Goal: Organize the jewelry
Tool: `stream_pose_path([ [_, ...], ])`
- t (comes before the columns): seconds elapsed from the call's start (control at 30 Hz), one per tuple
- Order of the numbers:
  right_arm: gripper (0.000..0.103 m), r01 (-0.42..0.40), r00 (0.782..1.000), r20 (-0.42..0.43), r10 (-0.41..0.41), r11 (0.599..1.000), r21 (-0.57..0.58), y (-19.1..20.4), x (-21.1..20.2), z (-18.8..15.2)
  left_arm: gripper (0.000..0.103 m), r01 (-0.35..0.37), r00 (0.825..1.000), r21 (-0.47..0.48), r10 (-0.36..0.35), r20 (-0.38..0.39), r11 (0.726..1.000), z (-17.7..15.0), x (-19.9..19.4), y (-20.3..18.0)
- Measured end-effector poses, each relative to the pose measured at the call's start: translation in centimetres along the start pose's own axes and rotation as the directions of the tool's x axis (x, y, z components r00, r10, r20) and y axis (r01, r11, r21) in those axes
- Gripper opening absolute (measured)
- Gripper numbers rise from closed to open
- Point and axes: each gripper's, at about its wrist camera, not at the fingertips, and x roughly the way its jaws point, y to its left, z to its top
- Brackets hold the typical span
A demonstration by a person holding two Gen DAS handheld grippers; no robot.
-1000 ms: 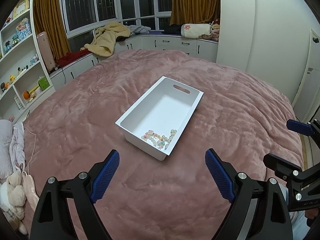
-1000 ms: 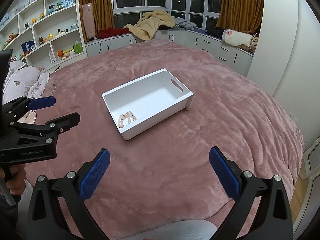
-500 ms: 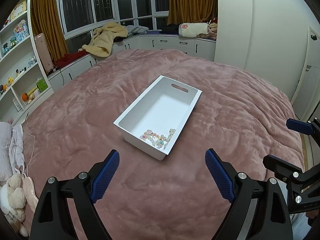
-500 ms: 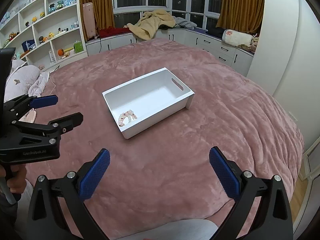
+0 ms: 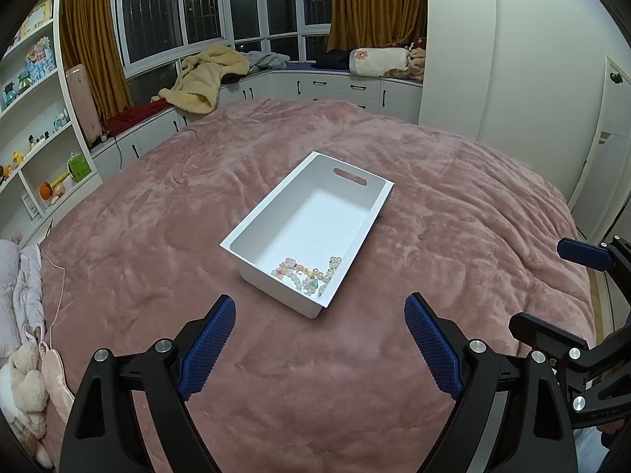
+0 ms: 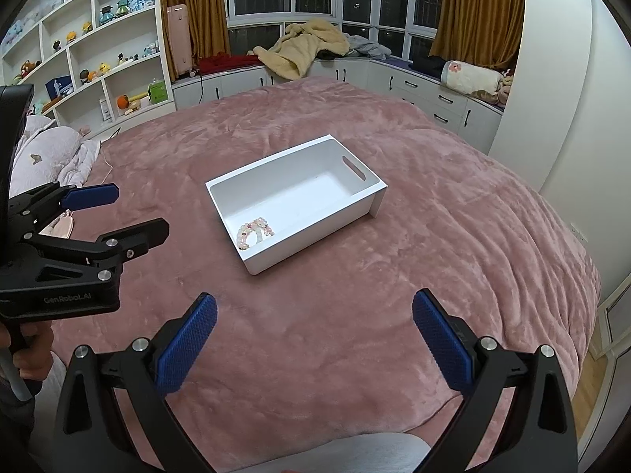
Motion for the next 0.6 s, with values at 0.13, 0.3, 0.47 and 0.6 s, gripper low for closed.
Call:
stream_pose_path([
  [0.13,0.098,-0.003,1.0,-0.001,0.003,1.0,-0.001,0.01,0.02,0.04,0.089,-0.002,1.0,0.0,0.002,-0.004,1.0,0.02,0.07,-0.03],
  [0.3,0.098,-0.007,1.0,-0.001,0.007,1.0,0.003,0.02,0.07,0.06,0.089,-0.004,1.0,0.001,0.004,-0.005,1.0,-0.01,0.14,-0.06],
  [0.47,0.098,-0.016,1.0,-0.002,0.016,1.0,0.003,0.07,0.19,-0.07,0.089,-0.005,1.0,0.002,0.005,-0.006,1.0,-0.11,0.15,0.05],
  [0.6,0.098,-0.015,1.0,-0.002,0.015,1.0,-0.001,0.18,0.29,-0.11,0.089,-0.009,1.0,0.001,0.009,-0.008,1.0,-0.3,0.15,0.31],
])
